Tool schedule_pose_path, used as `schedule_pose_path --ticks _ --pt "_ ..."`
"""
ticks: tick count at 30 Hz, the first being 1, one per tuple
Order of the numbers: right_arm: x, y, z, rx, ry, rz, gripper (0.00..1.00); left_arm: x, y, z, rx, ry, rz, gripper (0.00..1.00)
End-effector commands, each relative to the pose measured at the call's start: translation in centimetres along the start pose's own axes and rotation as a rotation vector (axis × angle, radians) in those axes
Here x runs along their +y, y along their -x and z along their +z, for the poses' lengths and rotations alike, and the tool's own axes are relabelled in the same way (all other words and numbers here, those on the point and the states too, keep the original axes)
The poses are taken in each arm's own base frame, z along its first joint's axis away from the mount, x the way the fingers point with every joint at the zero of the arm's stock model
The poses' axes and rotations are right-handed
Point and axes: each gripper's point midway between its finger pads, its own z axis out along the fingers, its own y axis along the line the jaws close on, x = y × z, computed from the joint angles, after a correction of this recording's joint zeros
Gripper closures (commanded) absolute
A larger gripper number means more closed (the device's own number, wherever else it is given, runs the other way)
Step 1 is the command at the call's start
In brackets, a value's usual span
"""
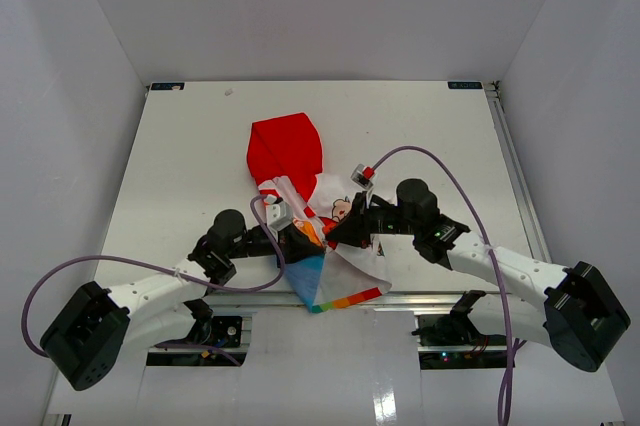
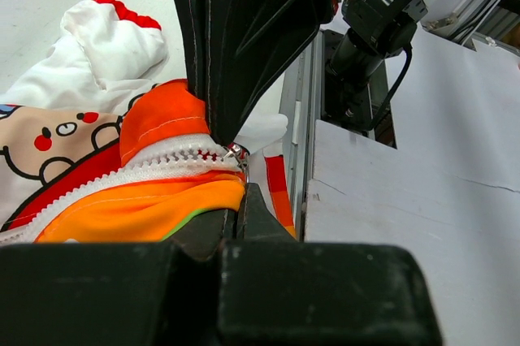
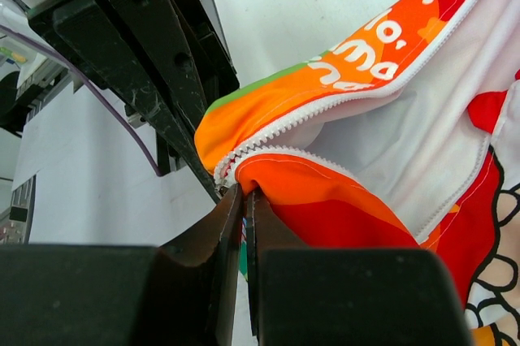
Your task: Zip up the jacket
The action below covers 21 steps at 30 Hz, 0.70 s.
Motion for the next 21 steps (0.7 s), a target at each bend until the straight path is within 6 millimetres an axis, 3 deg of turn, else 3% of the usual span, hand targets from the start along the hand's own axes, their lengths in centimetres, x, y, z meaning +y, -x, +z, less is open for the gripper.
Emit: schedule_pose_path --ticks 1,11,21 --pt "3.1 9.0 -0.8 -0.3 0.055 -0.165 0.92 -0.7 -2.2 0.0 0.084 -0.039 -0.062 1.0" --pt "3.4 9.1 -1.2 -0.335 0.074 -0.159 0.92 -0.3 -2.1 -0.1 0.078 -0.008 -0.065 1.0" --pt "0.6 3.1 0.1 -0.173 0.054 -0.079 0.89 -1.5 -0.2 -0.6 0.0 -0.033 -0.041 1.0"
